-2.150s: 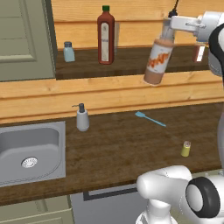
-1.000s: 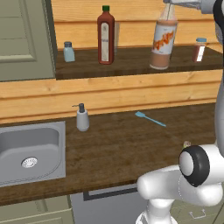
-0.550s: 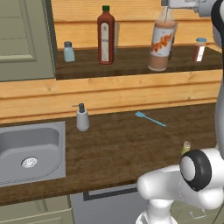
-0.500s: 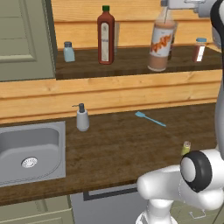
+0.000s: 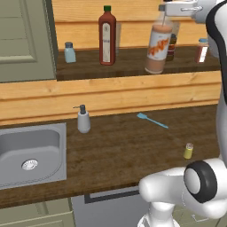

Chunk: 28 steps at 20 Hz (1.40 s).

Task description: Put the shaker and condiment bottle from the counter next to their counterparts in the cabinet.

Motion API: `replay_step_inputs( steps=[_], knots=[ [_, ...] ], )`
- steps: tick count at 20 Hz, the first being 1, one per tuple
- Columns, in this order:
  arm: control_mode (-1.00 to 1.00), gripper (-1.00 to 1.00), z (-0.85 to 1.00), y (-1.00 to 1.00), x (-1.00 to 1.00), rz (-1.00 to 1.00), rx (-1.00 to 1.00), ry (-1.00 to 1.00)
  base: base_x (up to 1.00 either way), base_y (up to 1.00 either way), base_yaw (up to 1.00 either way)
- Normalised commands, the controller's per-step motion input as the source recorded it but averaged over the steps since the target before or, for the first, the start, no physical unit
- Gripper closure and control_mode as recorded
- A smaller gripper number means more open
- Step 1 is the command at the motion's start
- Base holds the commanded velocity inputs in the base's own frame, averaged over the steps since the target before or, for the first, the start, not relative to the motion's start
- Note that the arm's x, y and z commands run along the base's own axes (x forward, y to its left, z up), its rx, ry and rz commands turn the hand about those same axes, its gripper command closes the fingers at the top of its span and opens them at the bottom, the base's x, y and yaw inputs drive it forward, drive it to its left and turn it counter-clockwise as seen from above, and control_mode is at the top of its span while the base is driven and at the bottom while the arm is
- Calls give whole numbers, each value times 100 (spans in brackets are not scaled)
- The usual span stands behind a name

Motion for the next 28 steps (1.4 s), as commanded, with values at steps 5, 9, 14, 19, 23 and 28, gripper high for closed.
replay_step_inputs(
  steps=[5, 9, 14, 19, 23, 28],
  knots=[
    [-100, 100, -12, 1, 0, 0, 0, -1, 0, 0, 0],
    [-100, 100, -5, 0, 0, 0, 0, 0, 0, 0, 0],
    [-100, 100, 0, 0, 9, 0, 0, 0, 0, 0, 0],
    [-100, 100, 0, 0, 16, 0, 0, 0, 0, 0, 0],
    [-100, 100, -3, 0, 15, 0, 0, 0, 0, 0, 0],
    [-100, 100, -4, 0, 13, 0, 0, 0, 0, 0, 0]
  ],
)
